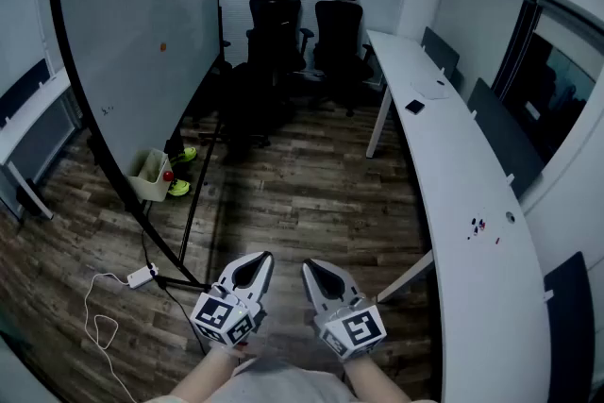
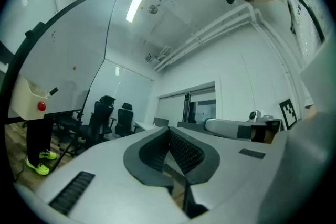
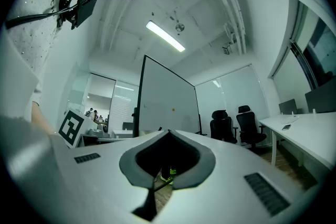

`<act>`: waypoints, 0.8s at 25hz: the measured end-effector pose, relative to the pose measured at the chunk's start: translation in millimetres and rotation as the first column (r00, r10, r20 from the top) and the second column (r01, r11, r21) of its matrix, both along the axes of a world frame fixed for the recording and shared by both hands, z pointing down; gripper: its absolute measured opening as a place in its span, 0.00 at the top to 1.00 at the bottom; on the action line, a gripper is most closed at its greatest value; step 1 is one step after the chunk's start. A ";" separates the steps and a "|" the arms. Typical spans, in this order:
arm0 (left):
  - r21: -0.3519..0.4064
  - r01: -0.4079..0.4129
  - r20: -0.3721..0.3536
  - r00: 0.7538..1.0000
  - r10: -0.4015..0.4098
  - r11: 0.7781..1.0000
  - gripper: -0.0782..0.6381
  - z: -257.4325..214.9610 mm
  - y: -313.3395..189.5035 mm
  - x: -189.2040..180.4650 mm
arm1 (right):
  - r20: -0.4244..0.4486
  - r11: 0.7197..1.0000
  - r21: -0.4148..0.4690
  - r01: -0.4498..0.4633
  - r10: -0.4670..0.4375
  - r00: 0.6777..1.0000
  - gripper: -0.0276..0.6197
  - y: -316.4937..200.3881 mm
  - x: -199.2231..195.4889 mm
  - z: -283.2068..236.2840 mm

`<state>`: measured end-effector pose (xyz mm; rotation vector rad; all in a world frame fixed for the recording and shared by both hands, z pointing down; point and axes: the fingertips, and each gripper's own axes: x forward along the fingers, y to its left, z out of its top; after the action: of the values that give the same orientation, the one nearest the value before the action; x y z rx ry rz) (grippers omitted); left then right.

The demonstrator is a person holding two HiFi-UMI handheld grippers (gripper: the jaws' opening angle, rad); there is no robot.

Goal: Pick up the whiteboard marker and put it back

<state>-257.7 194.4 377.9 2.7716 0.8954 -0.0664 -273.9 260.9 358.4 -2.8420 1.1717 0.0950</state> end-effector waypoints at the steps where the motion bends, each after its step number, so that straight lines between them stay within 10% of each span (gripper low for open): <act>1: -0.001 0.002 0.001 1.000 -0.002 1.000 0.87 0.4 4.6 -2.6 | 0.000 1.000 0.001 0.004 -0.004 1.000 0.93 3.3 -2.3 0.9; 20: -0.012 0.040 0.020 0.999 -0.040 0.999 0.87 19.5 27.7 8.4 | -0.002 0.998 0.009 0.070 -0.070 0.998 0.93 15.6 9.5 19.7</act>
<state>-249.3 222.1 397.4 2.7736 0.8320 -0.0514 -264.4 276.4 378.1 -2.7901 1.2659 0.0997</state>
